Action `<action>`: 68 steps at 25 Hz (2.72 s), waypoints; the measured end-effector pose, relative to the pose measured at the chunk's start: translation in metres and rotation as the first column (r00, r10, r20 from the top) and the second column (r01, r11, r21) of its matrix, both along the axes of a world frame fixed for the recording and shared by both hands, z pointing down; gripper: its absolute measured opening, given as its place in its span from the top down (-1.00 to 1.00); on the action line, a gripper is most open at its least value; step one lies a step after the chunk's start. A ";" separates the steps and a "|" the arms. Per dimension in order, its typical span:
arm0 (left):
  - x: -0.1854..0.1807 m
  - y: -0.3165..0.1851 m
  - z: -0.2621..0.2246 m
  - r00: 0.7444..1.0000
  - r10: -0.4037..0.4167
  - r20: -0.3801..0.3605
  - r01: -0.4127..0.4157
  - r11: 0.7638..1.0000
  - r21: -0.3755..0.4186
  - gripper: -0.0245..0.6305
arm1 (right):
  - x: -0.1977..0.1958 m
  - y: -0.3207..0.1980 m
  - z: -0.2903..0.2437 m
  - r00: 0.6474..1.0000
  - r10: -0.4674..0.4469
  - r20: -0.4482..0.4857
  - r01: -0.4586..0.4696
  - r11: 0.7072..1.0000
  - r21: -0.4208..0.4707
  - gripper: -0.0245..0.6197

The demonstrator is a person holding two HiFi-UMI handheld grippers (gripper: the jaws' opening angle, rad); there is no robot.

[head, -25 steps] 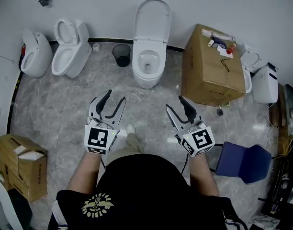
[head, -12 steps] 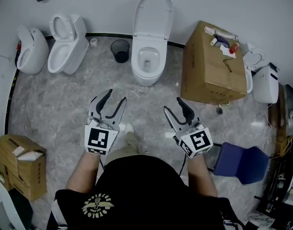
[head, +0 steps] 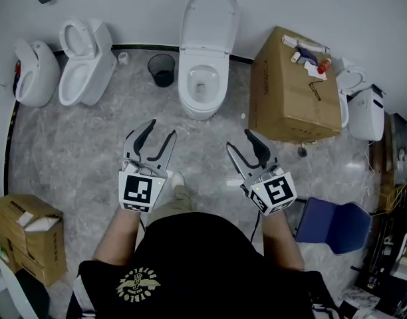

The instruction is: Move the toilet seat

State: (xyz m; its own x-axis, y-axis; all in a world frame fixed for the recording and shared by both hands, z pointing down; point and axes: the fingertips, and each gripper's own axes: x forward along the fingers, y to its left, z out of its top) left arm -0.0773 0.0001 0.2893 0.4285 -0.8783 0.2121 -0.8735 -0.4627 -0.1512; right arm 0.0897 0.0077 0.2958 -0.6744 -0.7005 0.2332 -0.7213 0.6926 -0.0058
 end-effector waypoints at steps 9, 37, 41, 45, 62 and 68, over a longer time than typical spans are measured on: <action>-0.019 -0.055 -0.011 0.999 0.034 -0.018 -0.034 0.999 0.024 0.32 | -0.022 -0.050 -0.020 0.999 0.019 -0.036 -0.018 0.999 0.037 0.21; -0.075 -0.150 0.009 0.998 0.058 0.037 -0.058 0.998 0.009 0.32 | -0.027 -0.149 0.001 0.989 0.142 -0.047 -0.141 0.989 0.034 0.21; -0.089 -0.163 0.030 0.998 0.022 0.052 -0.020 1.000 -0.024 0.32 | -0.022 -0.172 0.022 0.988 0.148 -0.052 -0.147 0.989 0.013 0.21; -0.094 -0.184 0.062 0.998 0.003 0.070 0.002 0.998 -0.067 0.32 | -0.015 -0.197 0.050 0.987 0.149 -0.065 -0.150 0.989 -0.014 0.21; -0.053 -0.297 0.235 0.983 0.086 0.163 -0.047 0.972 -0.229 0.32 | 0.059 -0.291 0.213 0.974 0.144 -0.174 -0.169 0.975 -0.144 0.21; -0.041 -0.313 0.309 0.982 0.106 0.157 -0.053 0.949 -0.310 0.32 | 0.067 -0.304 0.289 0.968 0.115 -0.223 -0.165 0.961 -0.222 0.21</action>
State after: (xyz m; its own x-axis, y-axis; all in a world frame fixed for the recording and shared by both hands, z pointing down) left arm -0.1184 -0.3126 0.5980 0.4289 -0.7254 0.5384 -0.8057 -0.5767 -0.1352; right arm 0.1566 -0.2964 0.5843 -0.4933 -0.6918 0.5272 -0.8136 0.5815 0.0017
